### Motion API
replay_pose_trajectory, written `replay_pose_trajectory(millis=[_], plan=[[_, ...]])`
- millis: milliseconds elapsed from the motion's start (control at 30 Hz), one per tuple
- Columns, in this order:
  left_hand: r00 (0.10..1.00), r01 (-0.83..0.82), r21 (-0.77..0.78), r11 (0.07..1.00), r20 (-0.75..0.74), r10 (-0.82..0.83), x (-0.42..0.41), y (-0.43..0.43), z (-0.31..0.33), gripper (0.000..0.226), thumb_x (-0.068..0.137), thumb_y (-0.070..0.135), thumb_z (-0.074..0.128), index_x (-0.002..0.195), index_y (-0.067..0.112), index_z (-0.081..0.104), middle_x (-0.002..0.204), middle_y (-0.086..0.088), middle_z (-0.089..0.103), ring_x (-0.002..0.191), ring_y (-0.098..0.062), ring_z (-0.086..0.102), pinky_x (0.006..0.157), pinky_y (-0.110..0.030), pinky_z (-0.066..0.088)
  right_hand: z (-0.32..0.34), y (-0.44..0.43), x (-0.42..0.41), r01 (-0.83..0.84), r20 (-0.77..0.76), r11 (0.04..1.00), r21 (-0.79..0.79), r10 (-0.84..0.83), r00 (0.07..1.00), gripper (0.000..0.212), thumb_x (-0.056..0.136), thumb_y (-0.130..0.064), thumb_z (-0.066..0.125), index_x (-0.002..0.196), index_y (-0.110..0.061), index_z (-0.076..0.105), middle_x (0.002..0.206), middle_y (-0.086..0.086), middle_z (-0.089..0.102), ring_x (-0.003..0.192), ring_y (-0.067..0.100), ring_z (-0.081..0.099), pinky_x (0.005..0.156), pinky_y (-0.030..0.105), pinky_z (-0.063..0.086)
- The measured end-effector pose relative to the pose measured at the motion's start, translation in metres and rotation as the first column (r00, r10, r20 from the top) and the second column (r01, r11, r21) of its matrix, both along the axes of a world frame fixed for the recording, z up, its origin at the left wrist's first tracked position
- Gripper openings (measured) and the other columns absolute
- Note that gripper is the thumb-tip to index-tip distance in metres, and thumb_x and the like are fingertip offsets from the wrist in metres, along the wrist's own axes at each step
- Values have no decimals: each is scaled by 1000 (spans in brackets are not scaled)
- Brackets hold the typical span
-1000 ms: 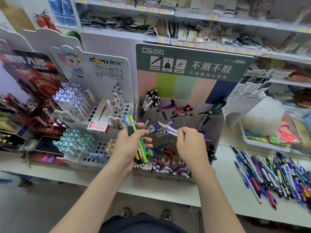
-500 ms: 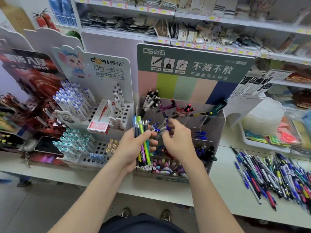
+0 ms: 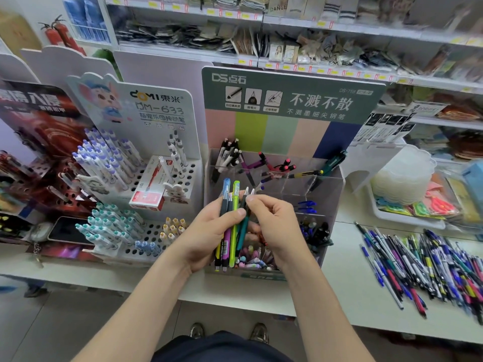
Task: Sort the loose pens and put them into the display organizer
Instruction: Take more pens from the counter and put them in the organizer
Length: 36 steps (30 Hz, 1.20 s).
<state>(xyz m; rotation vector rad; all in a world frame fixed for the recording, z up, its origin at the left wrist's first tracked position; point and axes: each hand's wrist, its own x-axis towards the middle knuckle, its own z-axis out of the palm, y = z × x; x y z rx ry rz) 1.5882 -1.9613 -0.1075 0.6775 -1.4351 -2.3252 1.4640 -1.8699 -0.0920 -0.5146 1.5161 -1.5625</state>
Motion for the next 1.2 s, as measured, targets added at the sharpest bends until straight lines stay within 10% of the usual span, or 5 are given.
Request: replay_pose_trajectory(millis=[233, 367, 667, 1033, 1200], plan=[[998, -42, 41, 998, 39, 40, -6, 6, 1, 31, 111, 5, 48, 141, 7, 51, 125, -18, 75, 116, -38, 73, 98, -55, 60, 2, 5, -11, 277, -293, 960, -37, -276, 915, 30, 114, -30, 45, 106, -15, 69, 94, 1, 79, 90, 28, 76, 82, 53, 64], [987, -118, -77, 990, 99, 125, -18, 10, -1, 28, 110, 9, 54, 137, 15, 53, 108, -11, 78, 89, -30, 77, 79, -47, 65, 8, 14, -21, 308, -378, 939, -156, -344, 860, 27, 117, -30, 34, 108, -18, 56, 70, -3, 56, 59, 23, 59, 56, 42, 53], [985, -128, 4, 992, 117, 127, -69, 27, 19, 45, 109, 42, 54, 131, 3, 51, 80, 2, 56, 52, -10, 34, 45, -23, 33, 36, 48, -97, 378, -659, 889, 258, -123, 742, 28, 102, -19, 59, 127, -19, 44, 102, -8, 57, 84, 3, 56, 58, 13, 40], [985, -121, 117, 986, 138, 104, -97, 40, 14, 46, 108, 39, 58, 139, 5, 50, 83, 0, 60, 55, -10, 35, 46, -23, 32, 69, 31, -186, 307, -737, 677, 669, 657, 157, 31, 80, -26, 70, 110, -22, 74, 101, 7, 71, 88, 35, 65, 71, 40, 58], [984, -120, 123, 985, 149, 102, -104, 40, 9, 44, 109, 38, 58, 138, 6, 51, 82, 0, 61, 55, -11, 36, 46, -23, 33, 70, 18, -200, 258, -684, 643, 721, 720, 120, 46, 73, -31, 67, 118, -24, 71, 102, 6, 67, 88, 33, 65, 71, 40, 59]])
